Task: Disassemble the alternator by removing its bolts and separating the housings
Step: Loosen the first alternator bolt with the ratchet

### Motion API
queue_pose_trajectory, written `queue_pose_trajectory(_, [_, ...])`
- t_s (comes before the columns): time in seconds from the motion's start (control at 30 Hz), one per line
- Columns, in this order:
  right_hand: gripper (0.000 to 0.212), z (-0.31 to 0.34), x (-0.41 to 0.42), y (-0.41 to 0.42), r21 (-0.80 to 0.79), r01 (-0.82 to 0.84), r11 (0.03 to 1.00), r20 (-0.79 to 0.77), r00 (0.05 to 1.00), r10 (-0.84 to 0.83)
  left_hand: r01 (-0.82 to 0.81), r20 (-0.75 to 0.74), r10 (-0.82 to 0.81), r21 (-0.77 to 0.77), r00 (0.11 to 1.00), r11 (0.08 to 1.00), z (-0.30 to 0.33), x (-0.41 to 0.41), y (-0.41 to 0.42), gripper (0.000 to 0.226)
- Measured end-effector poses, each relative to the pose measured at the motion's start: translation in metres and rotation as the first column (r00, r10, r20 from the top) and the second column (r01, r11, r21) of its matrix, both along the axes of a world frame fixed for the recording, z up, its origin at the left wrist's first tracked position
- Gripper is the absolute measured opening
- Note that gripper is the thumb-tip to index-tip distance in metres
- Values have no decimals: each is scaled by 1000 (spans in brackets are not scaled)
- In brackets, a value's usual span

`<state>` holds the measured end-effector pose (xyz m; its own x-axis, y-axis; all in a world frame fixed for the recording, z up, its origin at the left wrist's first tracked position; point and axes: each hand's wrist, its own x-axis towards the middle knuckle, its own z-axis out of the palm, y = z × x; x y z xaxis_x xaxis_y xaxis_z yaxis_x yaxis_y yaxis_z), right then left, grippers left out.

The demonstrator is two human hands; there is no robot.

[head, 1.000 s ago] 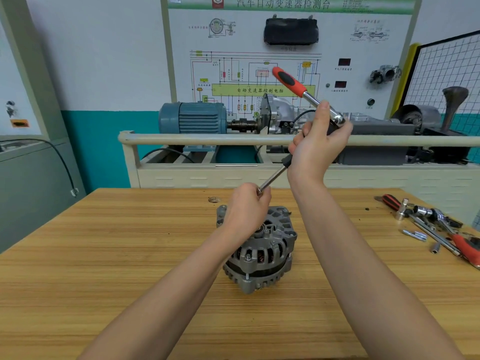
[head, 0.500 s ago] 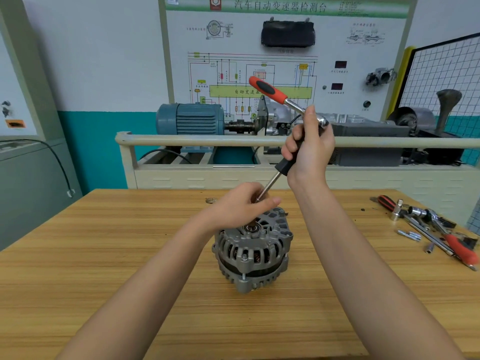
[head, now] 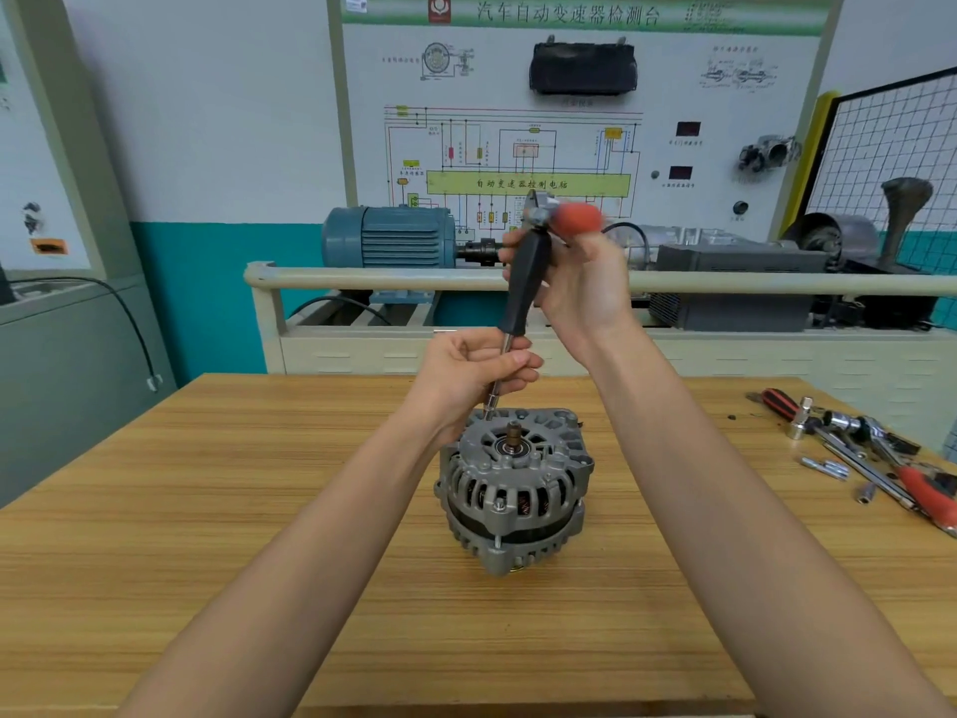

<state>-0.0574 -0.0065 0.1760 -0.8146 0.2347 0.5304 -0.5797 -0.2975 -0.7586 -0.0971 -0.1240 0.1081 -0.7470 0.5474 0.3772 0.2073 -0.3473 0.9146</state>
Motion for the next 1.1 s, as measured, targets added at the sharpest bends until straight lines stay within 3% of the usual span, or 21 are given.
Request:
queue_pose_trajectory(0.1, [40, -5, 3, -1, 19, -30, 999, 36, 999, 30, -17, 35, 16, 24, 999, 1000, -7, 1, -4, 11])
queue_pose_trajectory(0.33, [56, -14, 10, -12, -233, -192, 953, 62, 975, 211, 105, 77, -108, 53, 991, 993, -21, 14, -3, 12])
queue_pose_trajectory(0.5, [67, -19, 12, -17, -190, -218, 957, 97, 966, 239, 250, 144, -252, 36, 957, 968, -24, 21, 1, 20])
queue_pose_trajectory(0.9, [65, -37, 16, -25, -205, -219, 954, 137, 959, 249, 256, 159, -249, -19, 955, 967, -38, 25, -5, 42])
queue_pose_trajectory(1.1, [63, -39, 17, -28, -200, -200, 959, 146, 962, 231, 264, 168, -256, -27, 952, 964, -42, 26, -7, 26])
